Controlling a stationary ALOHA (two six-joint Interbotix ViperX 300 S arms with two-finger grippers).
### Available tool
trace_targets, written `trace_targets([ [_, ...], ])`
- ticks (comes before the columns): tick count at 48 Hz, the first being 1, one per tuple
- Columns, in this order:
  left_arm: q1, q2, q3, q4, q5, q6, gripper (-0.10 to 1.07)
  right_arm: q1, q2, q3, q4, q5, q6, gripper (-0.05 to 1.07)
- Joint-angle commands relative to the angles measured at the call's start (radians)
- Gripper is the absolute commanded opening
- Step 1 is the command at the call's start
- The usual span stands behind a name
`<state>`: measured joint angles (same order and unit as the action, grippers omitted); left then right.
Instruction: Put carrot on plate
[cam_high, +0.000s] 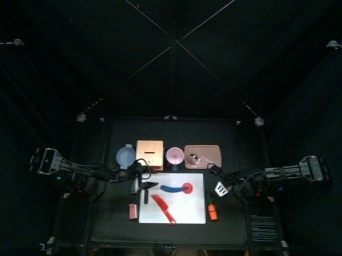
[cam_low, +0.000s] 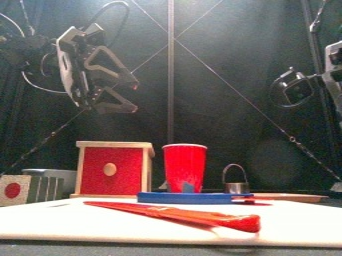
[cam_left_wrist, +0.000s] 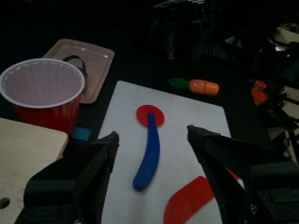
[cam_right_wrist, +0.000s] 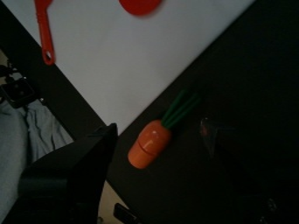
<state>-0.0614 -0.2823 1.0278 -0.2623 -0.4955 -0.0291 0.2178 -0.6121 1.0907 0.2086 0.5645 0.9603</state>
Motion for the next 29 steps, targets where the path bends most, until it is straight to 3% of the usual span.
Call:
trace_targets([
  [1,-0.002,0.000,-0.009,0.003,-0.008,0.003,0.97,0.107,0.035,-0.044,-0.121,0.002,0.176,1.04],
  [9,-0.002,-0.002,-0.009,0.003,-0.008,0.003,0.97,0.247,0.141,-0.100,-0.391,0.048,0.572,1.04],
  [15,-0.002,0.000,-0.006,0.002,-0.008,0.002,0.97,0.307,0.202,-0.133,-0.448,0.060,0.758,1.04],
  [21,-0.002,0.000,-0.006,0.003,-0.008,0.003,0.97,0.370,0.273,-0.160,-0.446,0.064,0.838,1.04],
  [29,-0.002,0.000,-0.002,0.002,-0.008,0.002,0.97,0.374,0.393,-0.221,-0.443,0.074,0.870,1.04],
])
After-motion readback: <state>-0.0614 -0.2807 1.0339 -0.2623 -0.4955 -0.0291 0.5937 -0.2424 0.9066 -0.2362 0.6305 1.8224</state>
